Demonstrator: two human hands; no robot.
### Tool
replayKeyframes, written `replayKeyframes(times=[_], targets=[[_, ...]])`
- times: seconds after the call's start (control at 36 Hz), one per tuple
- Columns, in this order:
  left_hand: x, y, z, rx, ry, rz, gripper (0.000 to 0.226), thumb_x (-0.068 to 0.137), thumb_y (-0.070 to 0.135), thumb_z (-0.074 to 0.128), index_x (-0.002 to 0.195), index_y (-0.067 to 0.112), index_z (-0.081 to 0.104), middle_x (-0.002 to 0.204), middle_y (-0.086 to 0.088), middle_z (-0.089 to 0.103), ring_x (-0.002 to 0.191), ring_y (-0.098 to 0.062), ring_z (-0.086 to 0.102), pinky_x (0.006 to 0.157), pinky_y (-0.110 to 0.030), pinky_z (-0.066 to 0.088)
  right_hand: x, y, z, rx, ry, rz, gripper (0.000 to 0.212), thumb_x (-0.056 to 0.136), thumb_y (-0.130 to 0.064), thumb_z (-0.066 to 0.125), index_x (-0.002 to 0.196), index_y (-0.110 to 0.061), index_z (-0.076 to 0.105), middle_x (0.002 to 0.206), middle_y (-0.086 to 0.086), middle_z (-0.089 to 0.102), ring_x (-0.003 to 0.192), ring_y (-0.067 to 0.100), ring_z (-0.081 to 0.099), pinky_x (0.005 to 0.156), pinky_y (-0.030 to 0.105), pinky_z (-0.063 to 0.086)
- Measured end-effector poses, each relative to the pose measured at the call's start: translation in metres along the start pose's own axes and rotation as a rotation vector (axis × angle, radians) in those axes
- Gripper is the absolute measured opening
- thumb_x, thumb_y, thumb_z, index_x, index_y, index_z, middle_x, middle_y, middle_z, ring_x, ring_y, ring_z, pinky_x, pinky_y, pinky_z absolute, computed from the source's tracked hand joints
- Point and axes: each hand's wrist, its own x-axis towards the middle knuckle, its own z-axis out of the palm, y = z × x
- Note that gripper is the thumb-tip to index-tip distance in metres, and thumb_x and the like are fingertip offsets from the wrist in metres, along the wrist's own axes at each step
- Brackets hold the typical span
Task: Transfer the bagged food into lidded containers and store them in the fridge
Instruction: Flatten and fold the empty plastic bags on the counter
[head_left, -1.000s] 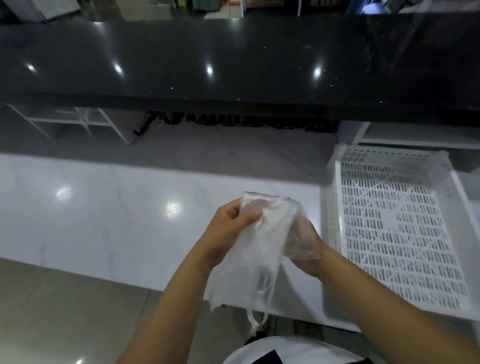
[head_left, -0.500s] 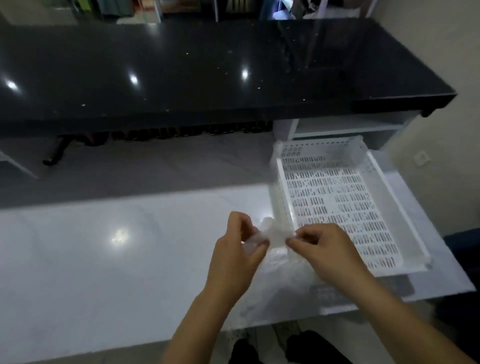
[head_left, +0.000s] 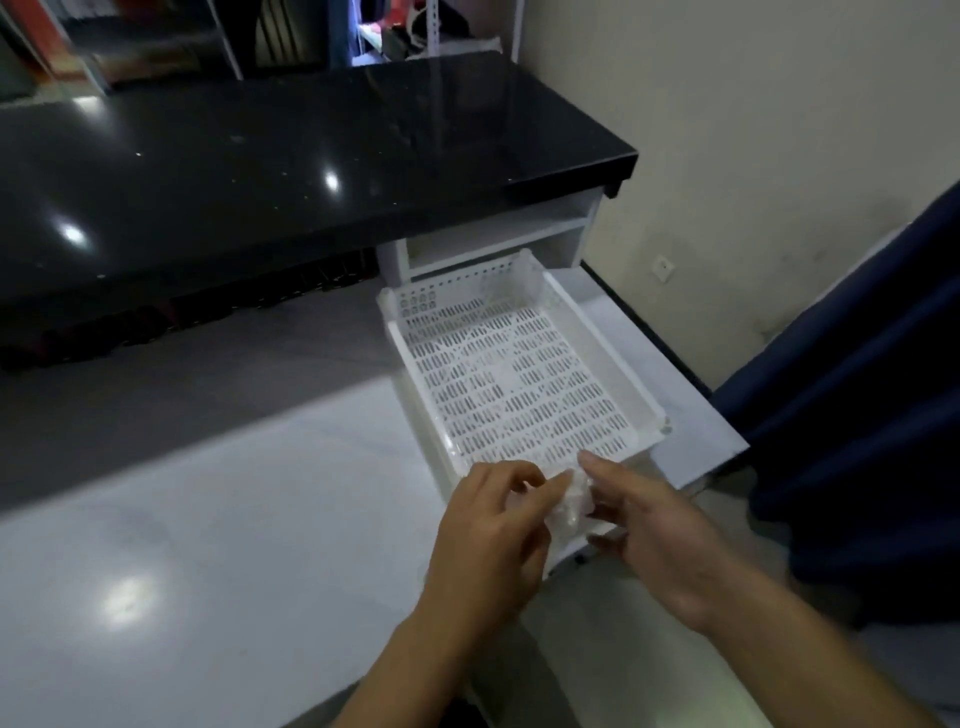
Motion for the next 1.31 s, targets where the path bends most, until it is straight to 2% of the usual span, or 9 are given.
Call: replayKeyframes(times=[0.14, 0.25, 0.39, 0.53, 0.64, 0.75, 0.83, 1.06, 1.31], targets=[[-0.017, 0.050, 0.029, -0.360, -0.214, -0.120, 0.052, 0.087, 0.027, 0.054, 0.137, 0.038, 0.057, 0.136, 0.009, 0.042, 0.118, -0.014, 0.053, 0.097, -0.024, 0.048, -0.035, 0.011, -0.061, -0.125, -0.065, -0.037, 0.033, 0.086, -0.041, 0.069, 0.114, -0.025, 0.076, 0.110, -0.004, 0.076, 0.103, 0.012, 0.070, 0.097, 0.041, 0.046], [-0.025, 0.101, 0.064, -0.758, -0.217, -0.307, 0.053, 0.090, 0.022, 0.060, 0.139, 0.041, 0.053, 0.138, 0.010, 0.048, 0.116, -0.020, 0.064, 0.090, -0.024, 0.051, -0.078, 0.020, -0.123, -0.164, -0.030, -0.076, 0.032, 0.083, -0.041, 0.066, 0.106, -0.023, 0.078, 0.106, 0.004, 0.077, 0.101, 0.019, 0.071, 0.089, 0.035, 0.049], [-0.023, 0.162, 0.115, -0.906, -0.281, -0.442, 0.059, 0.089, 0.031, 0.076, 0.140, 0.043, 0.049, 0.132, 0.017, 0.059, 0.109, -0.017, 0.070, 0.084, -0.023, 0.057, -0.131, 0.051, -0.196, -0.215, -0.001, -0.145, 0.021, 0.094, -0.023, 0.064, 0.108, -0.031, 0.077, 0.125, -0.018, 0.063, 0.100, -0.010, 0.062, 0.071, 0.004, 0.048], [-0.035, 0.209, 0.165, -0.968, -0.388, -0.612, 0.063, 0.078, 0.036, 0.085, 0.133, 0.044, 0.057, 0.127, 0.017, 0.064, 0.112, -0.019, 0.069, 0.083, -0.030, 0.059, -0.164, 0.091, -0.248, -0.244, -0.012, -0.197, 0.034, 0.096, -0.032, 0.059, 0.097, -0.065, 0.068, 0.137, -0.037, 0.039, 0.103, -0.031, 0.045, 0.072, -0.003, 0.042], [-0.048, 0.244, 0.197, -0.904, -0.396, -0.569, 0.043, 0.085, 0.024, 0.081, 0.124, 0.031, 0.066, 0.118, -0.004, 0.071, 0.102, -0.031, 0.071, 0.083, -0.042, 0.061, -0.173, 0.122, -0.280, -0.301, 0.074, -0.202, 0.021, 0.094, -0.033, 0.065, 0.100, -0.051, 0.074, 0.144, -0.024, 0.041, 0.128, -0.005, 0.044, 0.083, 0.007, 0.042], [-0.049, 0.261, 0.222, -0.785, -0.324, -0.577, 0.024, 0.089, 0.014, 0.074, 0.106, 0.030, 0.070, 0.101, -0.002, 0.075, 0.089, -0.019, 0.073, 0.073, -0.026, 0.057, -0.171, 0.142, -0.296, -0.337, 0.356, -0.195, 0.005, 0.084, -0.035, 0.076, 0.087, -0.038, 0.073, 0.130, -0.028, 0.044, 0.129, 0.004, 0.037, 0.085, 0.008, 0.035], [-0.037, 0.262, 0.238, -0.787, -0.331, -0.559, 0.022, 0.093, 0.017, 0.069, 0.111, 0.027, 0.061, 0.102, -0.005, 0.071, 0.090, -0.025, 0.072, 0.073, -0.037, 0.060, -0.161, 0.145, -0.309, -0.381, 0.549, -0.243, 0.019, 0.075, -0.039, 0.083, 0.079, -0.036, 0.065, 0.119, -0.032, 0.045, 0.126, 0.007, 0.036, 0.100, 0.031, 0.035], [0.031, 0.232, 0.288, -0.526, -0.698, -0.325, 0.024, 0.099, 0.000, 0.054, 0.097, 0.018, 0.069, 0.103, 0.002, 0.068, 0.096, -0.016, 0.064, 0.083, -0.029, 0.051, -0.094, 0.126, -0.365, -0.423, 0.657, -0.068, 0.035, 0.073, -0.044, 0.082, 0.091, -0.026, 0.058, 0.117, -0.006, 0.054, 0.120, 0.021, 0.043, 0.099, 0.045, 0.042], [0.122, 0.186, 0.376, -0.405, -0.799, -0.407, 0.037, 0.099, 0.012, 0.058, 0.135, 0.020, 0.062, 0.137, 0.000, 0.062, 0.120, -0.012, 0.060, 0.103, -0.027, 0.047, -0.019, 0.096, -0.458, -0.553, 0.698, 0.035, 0.024, 0.088, -0.051, 0.065, 0.106, -0.037, 0.057, 0.126, -0.010, 0.050, 0.127, 0.021, 0.042, 0.105, 0.046, 0.037]])
